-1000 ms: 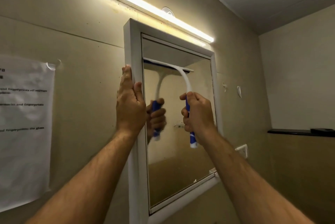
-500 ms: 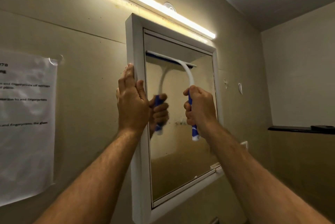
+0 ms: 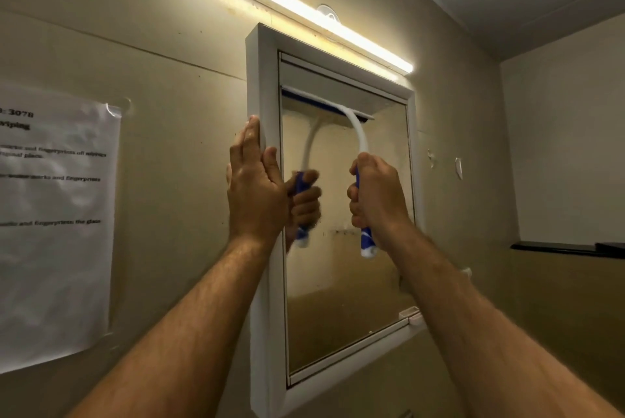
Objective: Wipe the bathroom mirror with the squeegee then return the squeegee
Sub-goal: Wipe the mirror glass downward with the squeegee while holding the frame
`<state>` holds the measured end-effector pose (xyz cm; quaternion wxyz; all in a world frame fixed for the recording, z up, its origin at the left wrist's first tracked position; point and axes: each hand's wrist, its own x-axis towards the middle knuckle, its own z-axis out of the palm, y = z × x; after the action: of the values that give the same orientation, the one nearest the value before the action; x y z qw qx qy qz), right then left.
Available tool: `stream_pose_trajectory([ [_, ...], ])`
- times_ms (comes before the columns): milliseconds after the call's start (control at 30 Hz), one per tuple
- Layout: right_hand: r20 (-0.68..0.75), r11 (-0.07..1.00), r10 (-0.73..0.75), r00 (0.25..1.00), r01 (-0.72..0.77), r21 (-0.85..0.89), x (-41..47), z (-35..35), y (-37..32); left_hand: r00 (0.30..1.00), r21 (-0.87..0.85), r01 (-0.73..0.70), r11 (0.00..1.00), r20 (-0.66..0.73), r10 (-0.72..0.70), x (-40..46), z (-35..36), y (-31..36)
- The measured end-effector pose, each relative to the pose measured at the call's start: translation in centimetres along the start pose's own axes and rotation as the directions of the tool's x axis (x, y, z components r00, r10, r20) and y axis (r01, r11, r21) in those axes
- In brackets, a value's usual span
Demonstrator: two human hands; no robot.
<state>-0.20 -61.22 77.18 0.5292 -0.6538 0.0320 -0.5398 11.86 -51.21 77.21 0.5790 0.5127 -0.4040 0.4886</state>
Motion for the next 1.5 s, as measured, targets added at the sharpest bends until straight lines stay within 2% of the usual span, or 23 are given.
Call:
stream_pose_trajectory([
  [100,0.025,1.000,0.002,1.000,-0.002,-0.006,-0.7,-0.8,0.8,1.000,-0.003,-0.001,1.000,-0.005,0.001,-0.1,0.0,-0.1],
  [233,0.098,0.996,-0.013,0.995,0.004,0.092,0.4,-1.8,-0.9,0.999,-0.023,0.040,0.999,0.010,-0.040,-0.4,0.2,-0.5],
  [433,0.176,0.992,-0.018,0.984,-0.005,0.130,0.5,-2.0,-0.2,0.997,-0.010,0.077,0.997,0.003,-0.077,-0.6,0.2,-0.4],
  [667,0.152,0.992,0.025,0.988,-0.043,0.117,-2.2,-3.1,3.3,0.997,-0.022,0.079,0.997,-0.014,-0.079,-0.9,0.2,-0.6],
  [833,0.084,0.998,-0.002,0.996,-0.004,0.070,-1.0,-2.6,0.8,0.996,-0.020,0.094,0.995,-0.005,-0.094,-1.0,0.0,-0.3],
  [967,0.074,0.997,0.040,0.996,-0.044,0.060,-0.3,-1.7,-0.6,0.994,-0.006,0.106,0.994,-0.002,-0.106,-1.2,-0.2,-0.2],
  [1233,0.083,0.994,0.112,0.990,-0.113,0.007,-4.1,-2.6,4.3,0.993,0.021,0.113,0.993,-0.043,-0.112,-1.6,-0.2,-0.6],
  [1500,0.053,0.996,0.080,0.995,-0.083,0.045,-1.1,-1.5,0.1,0.994,0.033,0.109,0.993,-0.035,-0.108,-1.6,-0.2,-0.4],
])
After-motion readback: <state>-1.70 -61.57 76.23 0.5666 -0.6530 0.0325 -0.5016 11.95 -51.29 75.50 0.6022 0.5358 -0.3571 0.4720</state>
